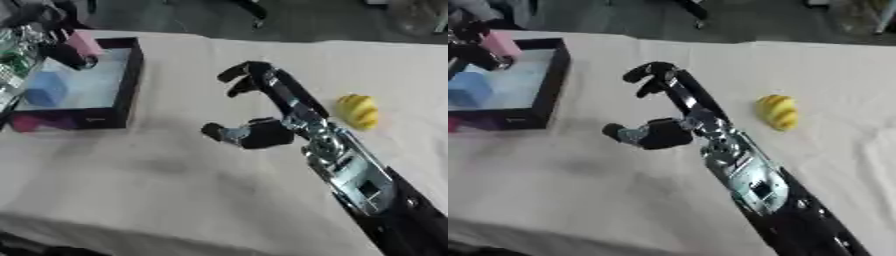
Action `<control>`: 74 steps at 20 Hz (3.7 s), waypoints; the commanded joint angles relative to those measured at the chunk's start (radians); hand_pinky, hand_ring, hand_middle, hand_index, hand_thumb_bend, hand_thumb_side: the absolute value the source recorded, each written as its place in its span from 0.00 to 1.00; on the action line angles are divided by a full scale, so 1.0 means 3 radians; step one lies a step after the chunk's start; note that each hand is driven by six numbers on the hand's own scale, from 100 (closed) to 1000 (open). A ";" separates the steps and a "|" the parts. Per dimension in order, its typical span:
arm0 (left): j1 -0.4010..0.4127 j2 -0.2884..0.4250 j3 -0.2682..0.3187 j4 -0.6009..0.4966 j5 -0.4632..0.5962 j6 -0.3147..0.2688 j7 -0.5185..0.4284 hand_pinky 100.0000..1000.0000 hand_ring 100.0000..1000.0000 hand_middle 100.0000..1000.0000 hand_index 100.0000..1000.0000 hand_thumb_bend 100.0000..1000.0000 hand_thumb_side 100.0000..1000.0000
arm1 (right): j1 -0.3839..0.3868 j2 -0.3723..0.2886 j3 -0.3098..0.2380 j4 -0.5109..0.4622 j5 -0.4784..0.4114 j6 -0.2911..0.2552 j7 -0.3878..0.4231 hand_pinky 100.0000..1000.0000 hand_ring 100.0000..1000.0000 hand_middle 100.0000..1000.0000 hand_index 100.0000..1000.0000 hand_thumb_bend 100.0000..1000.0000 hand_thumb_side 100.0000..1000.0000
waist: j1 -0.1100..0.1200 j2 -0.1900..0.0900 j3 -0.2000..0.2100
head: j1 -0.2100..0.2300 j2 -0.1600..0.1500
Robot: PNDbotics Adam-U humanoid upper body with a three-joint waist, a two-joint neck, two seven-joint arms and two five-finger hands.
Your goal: Pick up the objects with one hand, pass them to the other hand, and then place them into the box on the other side of the table.
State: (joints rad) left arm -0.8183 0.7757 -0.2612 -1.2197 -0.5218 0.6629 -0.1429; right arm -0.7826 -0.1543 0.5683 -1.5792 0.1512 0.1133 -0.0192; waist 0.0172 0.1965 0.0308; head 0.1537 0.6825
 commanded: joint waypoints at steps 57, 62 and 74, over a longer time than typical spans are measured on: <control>0.0736 -0.0147 0.0608 -0.1463 0.0609 -0.0397 0.1101 0.64 0.61 0.61 0.81 0.40 0.51 | -0.0333 -0.1080 -0.0861 0.0103 0.0328 0.0628 0.0534 0.81 0.75 0.82 0.79 0.63 0.23 | -0.0045 0.0033 -0.0033 | -0.0367 -0.0047; 0.0860 -0.0245 0.0572 -0.1749 0.0869 -0.0575 0.1360 0.64 0.63 0.62 0.82 0.43 0.46 | -0.0428 -0.1272 -0.0967 0.0320 0.0400 0.0564 0.0794 0.82 0.78 0.83 0.80 0.63 0.24 | -0.0051 0.0038 -0.0036 | -0.0448 -0.0040; 0.1050 -0.0577 0.0585 -0.2010 0.1479 -0.1005 0.1959 0.63 0.62 0.61 0.81 0.44 0.41 | -0.0652 -0.1428 -0.1058 0.1112 0.0855 0.0275 0.1402 0.83 0.80 0.84 0.80 0.64 0.27 | -0.0081 0.0040 -0.0033 | -0.0576 -0.0077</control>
State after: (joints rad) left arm -0.4952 0.5933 -0.1025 -1.8021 -0.0972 0.3720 0.4250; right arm -0.9534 -0.5515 0.2664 -1.2598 0.3882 0.2014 0.3833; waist 0.0043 0.2116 0.0205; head -0.0131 0.6734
